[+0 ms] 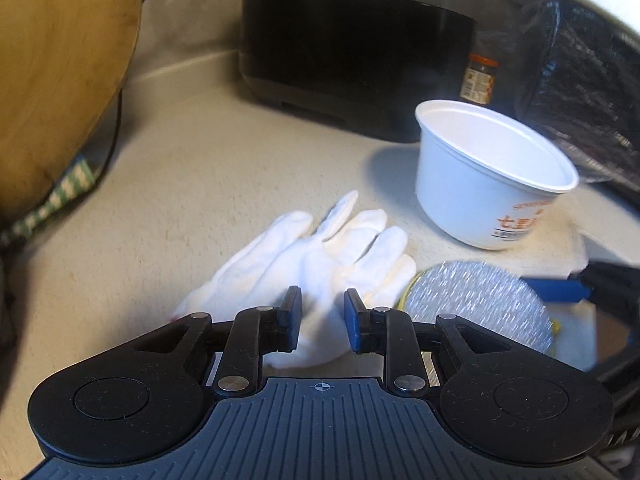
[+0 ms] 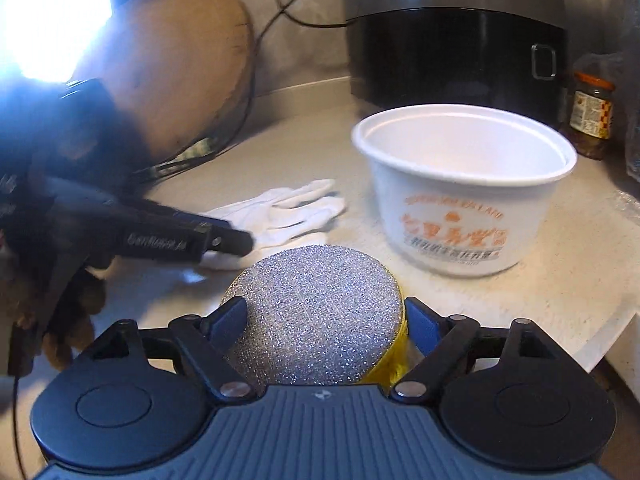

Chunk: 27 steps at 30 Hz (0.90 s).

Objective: Collect trash
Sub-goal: 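Grasp the silver-yellow scrubber with the right tool while the left tool grasps the white glove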

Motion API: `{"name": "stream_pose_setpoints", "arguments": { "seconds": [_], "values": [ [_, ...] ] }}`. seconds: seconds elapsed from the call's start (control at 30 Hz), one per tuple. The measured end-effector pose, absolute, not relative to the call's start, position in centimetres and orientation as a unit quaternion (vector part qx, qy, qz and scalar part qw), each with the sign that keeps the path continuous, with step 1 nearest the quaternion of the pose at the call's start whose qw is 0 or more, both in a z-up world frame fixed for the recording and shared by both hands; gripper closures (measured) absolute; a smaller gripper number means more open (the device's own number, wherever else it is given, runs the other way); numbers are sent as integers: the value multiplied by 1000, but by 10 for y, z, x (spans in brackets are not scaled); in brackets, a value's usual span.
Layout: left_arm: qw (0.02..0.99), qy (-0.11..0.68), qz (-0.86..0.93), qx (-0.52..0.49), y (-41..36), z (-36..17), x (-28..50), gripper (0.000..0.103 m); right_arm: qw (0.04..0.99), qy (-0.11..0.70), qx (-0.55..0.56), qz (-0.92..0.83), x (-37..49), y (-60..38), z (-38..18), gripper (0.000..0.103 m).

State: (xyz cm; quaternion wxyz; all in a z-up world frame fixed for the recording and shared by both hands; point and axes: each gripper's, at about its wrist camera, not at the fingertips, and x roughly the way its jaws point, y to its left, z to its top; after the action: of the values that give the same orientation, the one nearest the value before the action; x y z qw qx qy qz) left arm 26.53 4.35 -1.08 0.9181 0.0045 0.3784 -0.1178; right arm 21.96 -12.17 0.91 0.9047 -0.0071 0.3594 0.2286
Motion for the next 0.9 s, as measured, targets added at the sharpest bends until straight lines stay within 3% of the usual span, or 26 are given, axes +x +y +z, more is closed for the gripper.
{"name": "stream_pose_setpoints", "arguments": {
  "seconds": [0.23,0.4,0.5,0.77,0.9],
  "values": [
    [888,423,-175,-43,55,-3,238,77,901,350,-18,254,186,-123,12,20],
    [912,367,-179,-48,55,22,215,77,908,343,-17,240,180,-134,19,20],
    [930,327,-164,-31,50,31,216,77,913,337,-10,231,179,-140,23,20],
    [934,325,-134,64,26,9,226,76,911,339,-5,235,172,-140,21,20],
    [925,351,-137,48,35,-3,241,77,910,334,-28,244,170,-125,17,20]
  ]
}}
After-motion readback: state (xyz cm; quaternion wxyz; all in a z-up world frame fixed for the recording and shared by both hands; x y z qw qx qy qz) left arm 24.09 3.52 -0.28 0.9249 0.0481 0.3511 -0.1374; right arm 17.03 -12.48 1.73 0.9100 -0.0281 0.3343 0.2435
